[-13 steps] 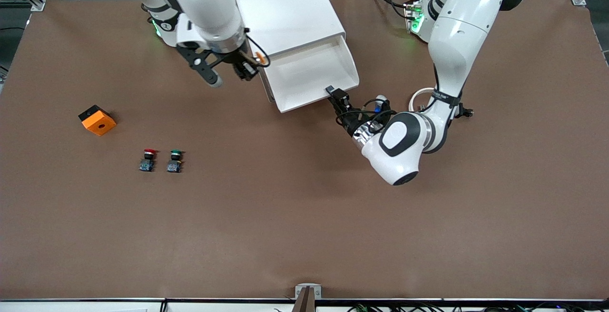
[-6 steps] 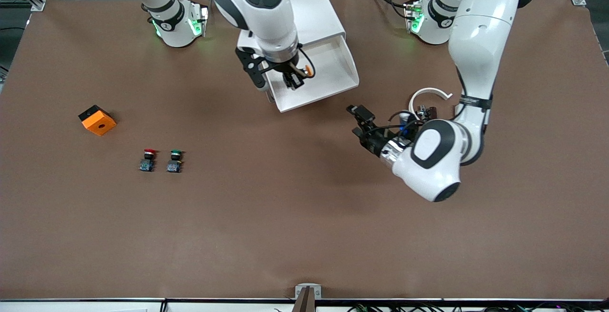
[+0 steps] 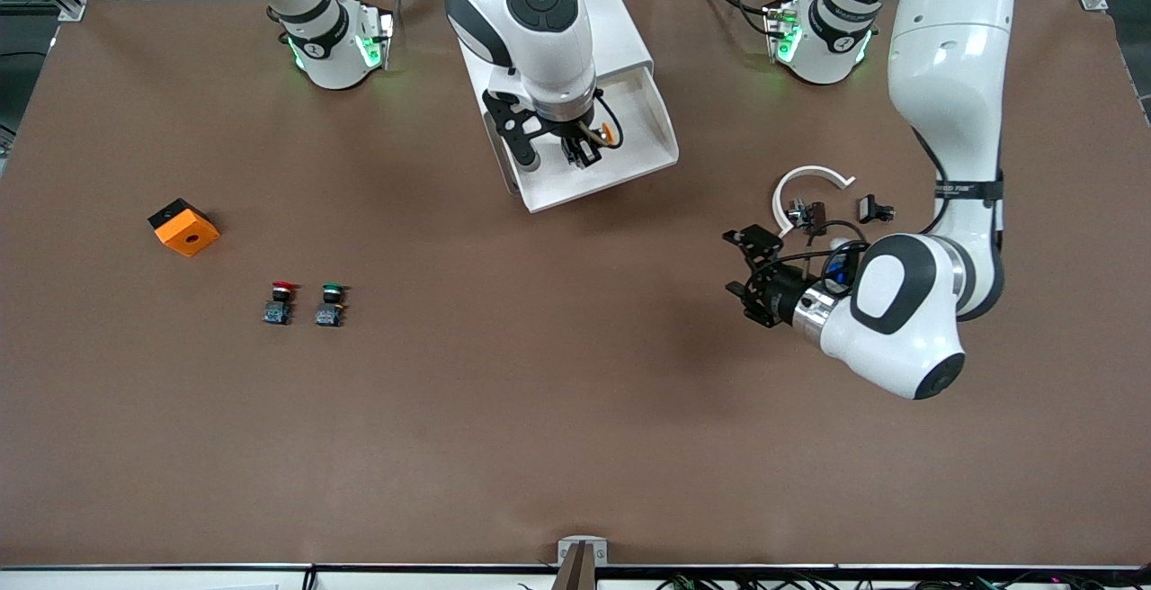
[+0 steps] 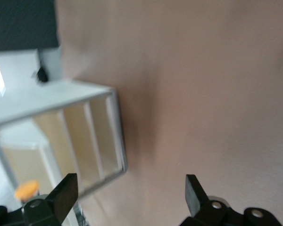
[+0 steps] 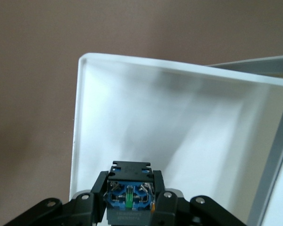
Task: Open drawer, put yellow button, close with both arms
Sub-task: 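Carry the button over the open drawer while the left gripper withdraws, then lower the button into the drawer and open the right gripper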
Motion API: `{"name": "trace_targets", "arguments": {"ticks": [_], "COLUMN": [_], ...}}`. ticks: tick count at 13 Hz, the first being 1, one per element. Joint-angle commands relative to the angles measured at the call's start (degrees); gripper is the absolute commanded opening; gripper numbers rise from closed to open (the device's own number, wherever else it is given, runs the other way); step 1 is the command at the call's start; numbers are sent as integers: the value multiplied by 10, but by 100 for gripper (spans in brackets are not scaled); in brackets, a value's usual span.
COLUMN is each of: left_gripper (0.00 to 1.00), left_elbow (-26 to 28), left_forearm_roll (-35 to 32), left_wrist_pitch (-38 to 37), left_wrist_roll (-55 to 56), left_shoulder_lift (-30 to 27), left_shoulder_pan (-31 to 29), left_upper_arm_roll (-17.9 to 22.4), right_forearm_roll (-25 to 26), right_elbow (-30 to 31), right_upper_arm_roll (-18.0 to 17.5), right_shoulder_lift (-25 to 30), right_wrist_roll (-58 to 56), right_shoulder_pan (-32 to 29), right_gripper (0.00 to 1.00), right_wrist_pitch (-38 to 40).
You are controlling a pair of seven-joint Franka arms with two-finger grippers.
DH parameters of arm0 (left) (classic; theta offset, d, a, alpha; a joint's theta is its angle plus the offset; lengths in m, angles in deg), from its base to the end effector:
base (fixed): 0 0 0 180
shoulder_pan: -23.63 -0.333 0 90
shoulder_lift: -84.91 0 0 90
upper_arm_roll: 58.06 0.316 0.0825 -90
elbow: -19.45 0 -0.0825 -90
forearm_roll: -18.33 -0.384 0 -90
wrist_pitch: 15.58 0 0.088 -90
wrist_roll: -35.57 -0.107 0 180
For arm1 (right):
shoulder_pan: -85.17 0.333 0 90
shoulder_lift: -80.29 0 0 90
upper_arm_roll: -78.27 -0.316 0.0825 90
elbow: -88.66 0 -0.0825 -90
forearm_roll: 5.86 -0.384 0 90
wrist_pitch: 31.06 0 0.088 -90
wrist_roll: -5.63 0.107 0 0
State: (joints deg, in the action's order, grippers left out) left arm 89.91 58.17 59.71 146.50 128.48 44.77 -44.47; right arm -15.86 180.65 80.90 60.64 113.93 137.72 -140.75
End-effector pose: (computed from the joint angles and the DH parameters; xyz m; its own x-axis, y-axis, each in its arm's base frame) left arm 0.6477 -0.2076 0.3089 -0.3563 0.9082 -0.2195 0.7020 0.1052 -0.7043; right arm 0.4104 0.5119 0.4290 0.4645 -0.8764 -0.1270 -0.8757 -0.4759 0.0816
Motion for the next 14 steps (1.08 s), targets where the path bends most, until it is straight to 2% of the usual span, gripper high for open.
{"name": "trace_targets", "arguments": {"ticks": [1, 2, 6, 9, 11, 12, 13, 14], "left_gripper": [100, 100, 100, 100, 100, 100, 100, 100], "left_elbow": [4, 5, 6, 11, 18, 18, 20, 31], "left_forearm_roll": [-119, -151, -240, -281, -325, -337, -345, -349], "left_wrist_pitch": [-2, -3, 18, 49, 55, 56, 57, 63], "left_wrist_roll": [-131, -208, -340, -473, -572, -599, -627, -665], "left_shoulder_lift": [-52, -71, -81, -118, -135, -139, -148, -160], "left_shoulder_pan": [21, 30, 36, 44, 55, 55, 53, 53], "left_upper_arm_roll": [-2, 0, -1, 0, -12, -21, -31, -34], "right_forearm_roll": [-12, -12, -12, -12, -12, -12, -11, -11], "right_elbow": [-15, -15, -15, -15, -16, -16, -16, -18], "right_upper_arm_roll": [7, 7, 7, 7, 7, 7, 7, 8], "right_shoulder_lift": [-14, -19, -26, -29, -29, -28, -28, -27], "right_wrist_roll": [8, 8, 8, 9, 9, 10, 9, 7], "right_shoulder_pan": [10, 11, 15, 16, 16, 15, 15, 14], "right_gripper": [19, 21, 27, 29, 41, 82, 100, 100], "right_wrist_pitch": [6, 6, 6, 6, 10, 11, 11, 11]}}
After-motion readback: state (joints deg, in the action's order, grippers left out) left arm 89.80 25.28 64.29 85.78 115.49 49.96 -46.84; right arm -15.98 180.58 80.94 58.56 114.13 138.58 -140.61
